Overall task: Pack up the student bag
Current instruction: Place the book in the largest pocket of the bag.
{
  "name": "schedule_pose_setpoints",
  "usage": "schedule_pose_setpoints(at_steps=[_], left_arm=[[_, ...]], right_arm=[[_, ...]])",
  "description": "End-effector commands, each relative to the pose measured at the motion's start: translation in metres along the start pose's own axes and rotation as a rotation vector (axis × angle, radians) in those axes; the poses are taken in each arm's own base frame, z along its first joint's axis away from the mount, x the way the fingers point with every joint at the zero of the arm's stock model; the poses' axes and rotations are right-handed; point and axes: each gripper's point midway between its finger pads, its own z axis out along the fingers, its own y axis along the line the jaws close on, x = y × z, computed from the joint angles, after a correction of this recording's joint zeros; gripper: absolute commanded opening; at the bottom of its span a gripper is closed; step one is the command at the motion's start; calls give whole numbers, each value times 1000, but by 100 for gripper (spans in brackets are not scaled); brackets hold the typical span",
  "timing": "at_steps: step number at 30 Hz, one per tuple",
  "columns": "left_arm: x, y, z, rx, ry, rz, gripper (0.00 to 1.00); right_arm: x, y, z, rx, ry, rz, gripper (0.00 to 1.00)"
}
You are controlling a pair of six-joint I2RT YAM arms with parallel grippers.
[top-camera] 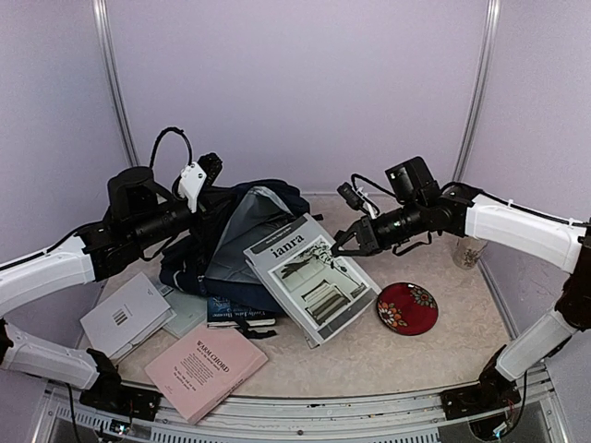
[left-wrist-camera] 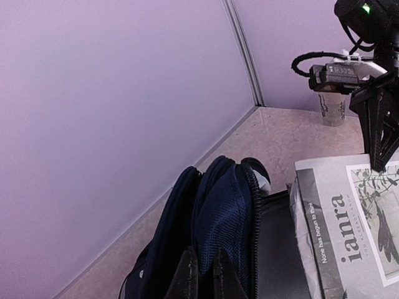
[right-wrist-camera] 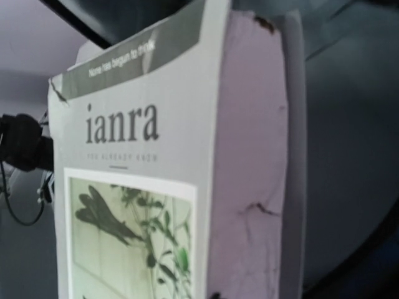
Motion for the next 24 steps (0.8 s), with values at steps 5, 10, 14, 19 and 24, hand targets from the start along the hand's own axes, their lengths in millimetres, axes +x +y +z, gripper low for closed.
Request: schedule_pose_setpoints(at_steps=[5, 10, 14, 19, 24], left_arm=[[-43, -12, -12, 68, -163, 33, 0], [-47, -22, -16, 105, -185, 57, 0], [-49, -24, -17, 118, -191, 54, 0], [-50, -22, -19, 105, -196, 56, 0], [-49, -19, -19, 93, -191, 54, 0]], right_arm=[[-17, -22, 44, -35, 76, 90, 0], [-62, -67, 61, 48, 16, 154, 0], [-99, -85, 77, 79, -49, 169, 10], [-115, -88, 68, 180, -33, 72, 43], [-93, -78, 25, 323, 3, -42, 51]])
